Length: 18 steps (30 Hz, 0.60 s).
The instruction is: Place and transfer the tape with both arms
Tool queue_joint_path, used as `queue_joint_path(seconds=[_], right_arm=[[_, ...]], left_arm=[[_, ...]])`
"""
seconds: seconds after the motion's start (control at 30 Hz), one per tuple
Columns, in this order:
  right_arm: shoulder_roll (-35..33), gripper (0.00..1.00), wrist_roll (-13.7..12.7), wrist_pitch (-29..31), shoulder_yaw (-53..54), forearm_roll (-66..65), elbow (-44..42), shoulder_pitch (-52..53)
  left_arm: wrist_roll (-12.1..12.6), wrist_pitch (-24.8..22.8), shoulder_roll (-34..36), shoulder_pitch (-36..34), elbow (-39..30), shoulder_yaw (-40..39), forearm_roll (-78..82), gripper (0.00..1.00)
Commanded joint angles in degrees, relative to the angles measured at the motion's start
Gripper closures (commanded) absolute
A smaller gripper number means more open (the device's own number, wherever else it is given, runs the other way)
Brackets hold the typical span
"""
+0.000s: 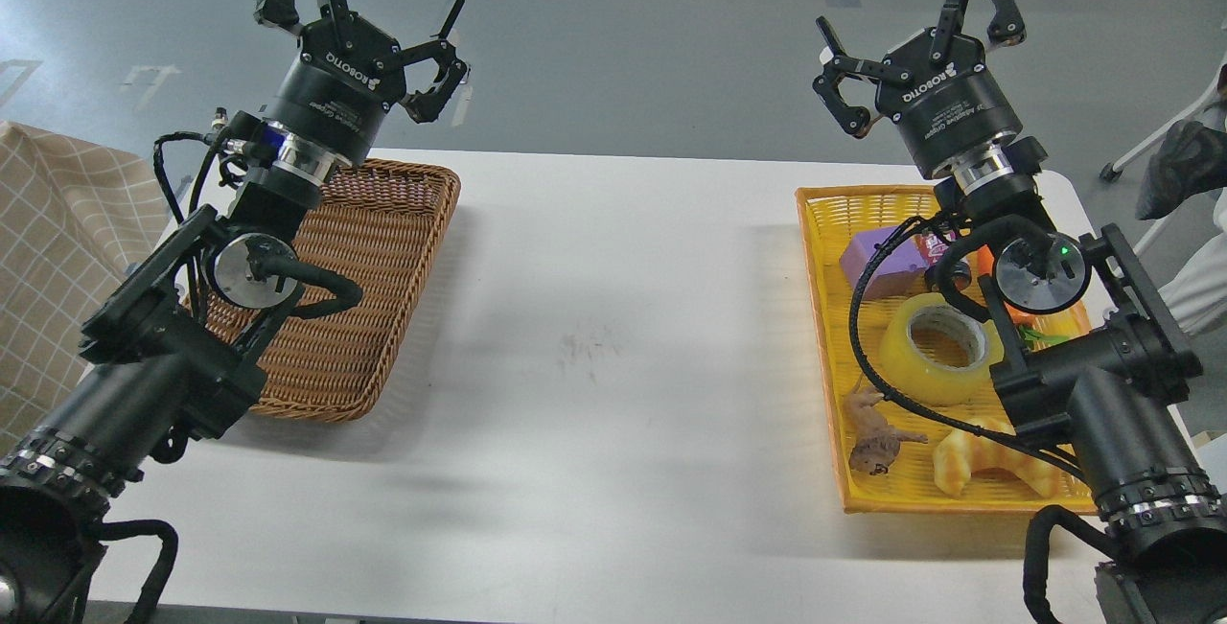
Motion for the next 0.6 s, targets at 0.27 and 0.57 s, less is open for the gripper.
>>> queue_joint_path(seconds=[0.27,0.57], right_arm=[[-0.26,0.0,-0.12,0.0,-2.63,-0.17,0.07,0.26],[-3.77,0.0,-0.03,0.0,-5.88,-0.44,0.24,0.53]], left_arm=[[0.67,0.0,-0.18,-0.06,-0.09,0.42,0.0,0.02],[3.93,0.0,-0.36,0.03,-0.09,0.33,-0.09,0.02]])
